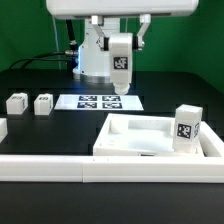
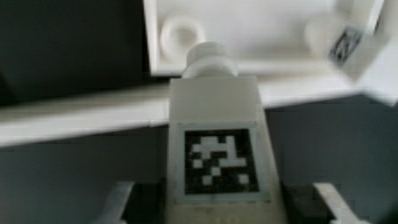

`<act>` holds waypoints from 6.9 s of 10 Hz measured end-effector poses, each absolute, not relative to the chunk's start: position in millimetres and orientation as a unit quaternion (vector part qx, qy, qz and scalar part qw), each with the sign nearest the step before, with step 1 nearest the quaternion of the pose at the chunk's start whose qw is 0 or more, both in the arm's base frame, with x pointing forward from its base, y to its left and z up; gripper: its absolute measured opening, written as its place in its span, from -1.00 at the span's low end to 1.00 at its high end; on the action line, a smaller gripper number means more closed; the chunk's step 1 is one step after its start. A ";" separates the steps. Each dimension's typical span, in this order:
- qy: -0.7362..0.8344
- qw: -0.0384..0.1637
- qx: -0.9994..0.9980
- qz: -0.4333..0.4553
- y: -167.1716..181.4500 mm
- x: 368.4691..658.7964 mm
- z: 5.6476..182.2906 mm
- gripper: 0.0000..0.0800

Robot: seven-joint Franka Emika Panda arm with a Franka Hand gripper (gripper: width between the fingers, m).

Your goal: Assemble square table

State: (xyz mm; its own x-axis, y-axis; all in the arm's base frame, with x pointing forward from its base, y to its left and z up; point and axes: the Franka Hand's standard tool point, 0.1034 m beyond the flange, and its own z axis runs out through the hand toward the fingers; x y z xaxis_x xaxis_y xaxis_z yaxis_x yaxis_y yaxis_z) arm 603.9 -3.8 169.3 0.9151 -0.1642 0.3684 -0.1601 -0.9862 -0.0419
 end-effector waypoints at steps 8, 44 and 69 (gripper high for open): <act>0.079 -0.018 -0.972 -0.221 -17.2 612.5 138.4 -0.27; -0.034 0.007 -0.994 -0.099 -25.5 601.5 100.8 0.62; 0.273 0.052 -0.961 -0.013 -4.6 615.0 84.5 -0.25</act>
Offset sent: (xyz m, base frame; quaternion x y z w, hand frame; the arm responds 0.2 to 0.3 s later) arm 0.0000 0.0000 0.0000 0.0000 0.0000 0.0000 1.0000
